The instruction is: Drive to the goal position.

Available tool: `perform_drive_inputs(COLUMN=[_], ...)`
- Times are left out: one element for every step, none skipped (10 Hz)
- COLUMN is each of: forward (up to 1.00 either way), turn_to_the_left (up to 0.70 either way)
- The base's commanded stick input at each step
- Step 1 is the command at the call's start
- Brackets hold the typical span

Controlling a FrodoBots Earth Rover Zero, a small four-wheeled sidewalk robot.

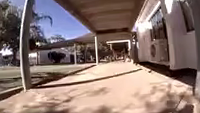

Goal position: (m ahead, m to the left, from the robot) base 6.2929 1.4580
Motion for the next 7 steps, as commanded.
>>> perform_drive_inputs(forward=[1.0,1.0,1.0,1.0,1.0,1.0,1.0], turn_to_the_left=[0.01,0.01,0.01,0.01,0.01,0.01,0.01])
